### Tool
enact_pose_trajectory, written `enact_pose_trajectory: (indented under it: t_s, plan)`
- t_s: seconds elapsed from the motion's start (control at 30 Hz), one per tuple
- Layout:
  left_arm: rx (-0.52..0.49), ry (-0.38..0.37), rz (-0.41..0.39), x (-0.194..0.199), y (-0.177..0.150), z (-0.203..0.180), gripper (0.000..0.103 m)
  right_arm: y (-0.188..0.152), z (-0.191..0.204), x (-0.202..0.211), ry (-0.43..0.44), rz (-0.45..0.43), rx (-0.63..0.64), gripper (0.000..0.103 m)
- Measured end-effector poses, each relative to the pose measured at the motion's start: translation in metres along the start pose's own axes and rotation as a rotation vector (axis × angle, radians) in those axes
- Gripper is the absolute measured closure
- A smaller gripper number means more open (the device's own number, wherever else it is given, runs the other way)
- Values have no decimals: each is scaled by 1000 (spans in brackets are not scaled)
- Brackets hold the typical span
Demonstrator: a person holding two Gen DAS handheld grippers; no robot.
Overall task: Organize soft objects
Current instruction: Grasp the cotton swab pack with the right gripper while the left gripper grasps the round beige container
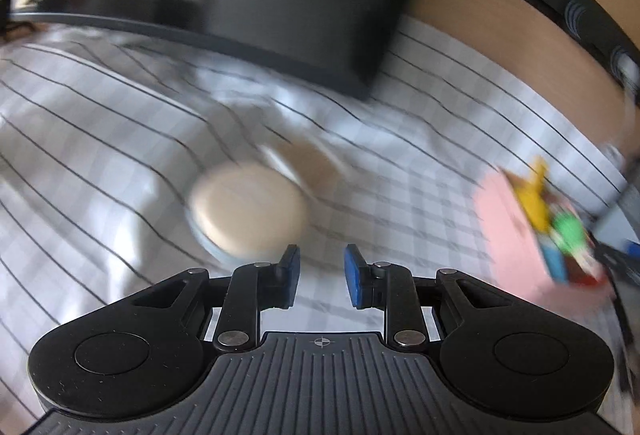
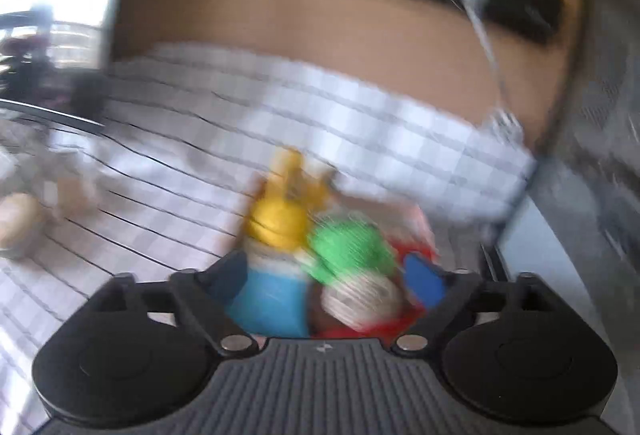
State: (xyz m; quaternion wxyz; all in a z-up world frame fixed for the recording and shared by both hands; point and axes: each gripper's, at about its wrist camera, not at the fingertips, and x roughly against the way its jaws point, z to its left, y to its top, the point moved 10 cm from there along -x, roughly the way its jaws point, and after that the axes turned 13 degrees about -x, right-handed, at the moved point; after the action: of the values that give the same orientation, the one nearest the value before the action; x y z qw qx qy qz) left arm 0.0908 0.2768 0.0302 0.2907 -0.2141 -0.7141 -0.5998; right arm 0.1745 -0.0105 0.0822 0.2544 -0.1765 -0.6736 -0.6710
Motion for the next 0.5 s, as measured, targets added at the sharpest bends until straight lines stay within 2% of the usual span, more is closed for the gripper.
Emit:
enact_pose_trajectory:
  t_s: [0.07, 0.13, 0.27, 0.37, 0.5]
  plan:
    - [34, 44, -12, -12, 11, 31, 76, 4, 36, 2, 99, 23, 47, 12]
    - [68, 75, -18, -26, 19, 58, 76, 3, 75, -5, 206, 82, 76, 12]
    - [109, 102, -22, -45, 26, 92, 76, 4, 147, -33, 343, 178, 105, 12]
    - [105, 86, -12, -49, 20, 100, 76, 8, 195, -67, 402, 227, 105, 10]
    - [104, 21, 35, -48, 1, 96, 76, 3, 247, -132, 393, 344, 71, 10]
